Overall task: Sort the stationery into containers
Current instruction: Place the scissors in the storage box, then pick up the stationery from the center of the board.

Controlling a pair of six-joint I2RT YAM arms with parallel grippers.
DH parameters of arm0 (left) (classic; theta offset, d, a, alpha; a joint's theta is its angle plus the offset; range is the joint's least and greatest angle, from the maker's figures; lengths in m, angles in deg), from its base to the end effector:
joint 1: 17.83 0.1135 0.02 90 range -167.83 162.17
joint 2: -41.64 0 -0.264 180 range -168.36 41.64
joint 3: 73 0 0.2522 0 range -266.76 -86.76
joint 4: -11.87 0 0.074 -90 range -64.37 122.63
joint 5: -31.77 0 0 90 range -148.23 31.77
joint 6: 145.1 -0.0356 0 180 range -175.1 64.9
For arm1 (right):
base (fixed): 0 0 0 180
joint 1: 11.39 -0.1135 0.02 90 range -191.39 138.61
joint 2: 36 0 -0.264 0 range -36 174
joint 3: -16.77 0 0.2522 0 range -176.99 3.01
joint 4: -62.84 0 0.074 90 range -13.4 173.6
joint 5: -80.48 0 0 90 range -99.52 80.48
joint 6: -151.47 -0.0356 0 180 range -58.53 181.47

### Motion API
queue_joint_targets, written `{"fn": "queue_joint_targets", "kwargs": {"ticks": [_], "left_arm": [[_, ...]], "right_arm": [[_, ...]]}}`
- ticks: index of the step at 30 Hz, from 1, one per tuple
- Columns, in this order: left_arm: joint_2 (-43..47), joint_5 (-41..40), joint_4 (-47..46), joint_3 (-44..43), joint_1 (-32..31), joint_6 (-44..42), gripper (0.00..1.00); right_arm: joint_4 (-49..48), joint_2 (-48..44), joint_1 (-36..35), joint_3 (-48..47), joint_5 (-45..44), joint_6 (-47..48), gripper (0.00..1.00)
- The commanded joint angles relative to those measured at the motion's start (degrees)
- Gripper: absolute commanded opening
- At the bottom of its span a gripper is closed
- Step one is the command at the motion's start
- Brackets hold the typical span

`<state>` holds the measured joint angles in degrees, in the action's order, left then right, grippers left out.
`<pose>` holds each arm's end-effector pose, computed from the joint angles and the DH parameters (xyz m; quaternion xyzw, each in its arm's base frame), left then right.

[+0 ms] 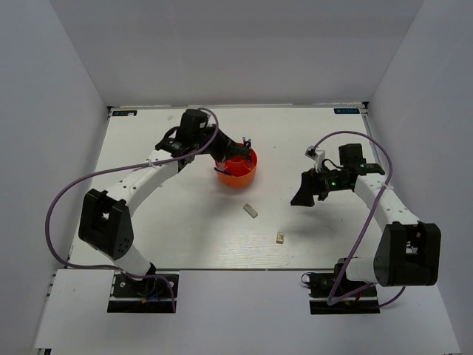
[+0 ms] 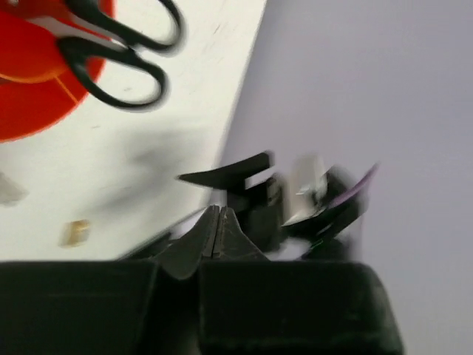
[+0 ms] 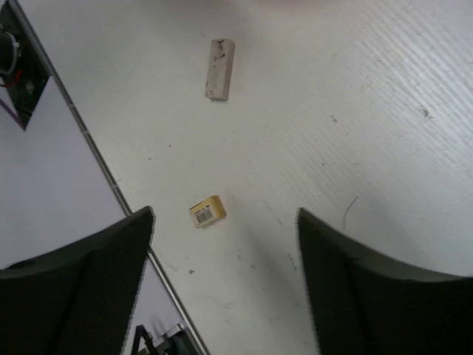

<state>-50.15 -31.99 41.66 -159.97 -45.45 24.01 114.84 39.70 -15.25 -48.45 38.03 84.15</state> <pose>0.3176 -0.1840 0.2960 -0.2795 0.8225 -0.4831 0.1088 0.2457 0.0429 0.2365 -0.2974 0.8431 0.3507 0.2788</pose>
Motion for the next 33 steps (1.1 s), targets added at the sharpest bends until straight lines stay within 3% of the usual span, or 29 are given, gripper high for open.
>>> {"fn": "queue_joint_targets", "kwargs": {"ticks": [1,2,3,4,5,8,10,15,29,33], "left_arm": [[4.8,-1.0,19.3,-7.3,-4.9,-26.7,0.05],[4.7,-3.1,23.4,-11.3,-6.1,-30.6,0.07],[4.4,-8.9,30.5,-12.2,-10.7,-34.1,0.15],[4.1,-14.8,35.7,-12.6,-12.2,-41.9,0.21],[4.1,-19.9,37.2,-11.3,-13.5,-43.5,0.26],[3.7,-25.9,39.6,-5.2,-19.0,-45.3,0.53],[3.4,-29.4,38.4,-2.0,-20.9,-43.9,0.64],[-0.6,-30.6,34.9,2.4,-22.9,-36.5,0.64],[-9.4,-34.6,24.8,2.9,-24.8,-24.9,0.64],[-12.4,-40.7,24.3,0.3,-26.7,-22.1,0.64]], "right_arm": [[5.6,0.8,-0.5,-0.1,4.3,5.7,0.74],[6.1,1.1,-0.9,-0.1,4.6,7.0,0.6],[6.1,1.5,-1.1,-0.2,3.7,7.2,0.43],[4.7,1.4,-2.0,0.0,1.3,6.8,0.22],[3.9,0.6,-2.3,0.7,-0.2,5.5,0.0],[0.5,-0.5,-2.7,2.1,-4.2,3.9,0.0],[0.2,-0.9,-2.8,2.3,-5.2,3.0,0.01],[0.2,-1.1,-2.6,2.3,-6.8,1.8,0.09],[-0.2,-1.1,-2.4,3.6,-7.3,1.8,0.12],[0.0,-1.1,-2.3,3.7,-6.9,1.9,0.13]]}}
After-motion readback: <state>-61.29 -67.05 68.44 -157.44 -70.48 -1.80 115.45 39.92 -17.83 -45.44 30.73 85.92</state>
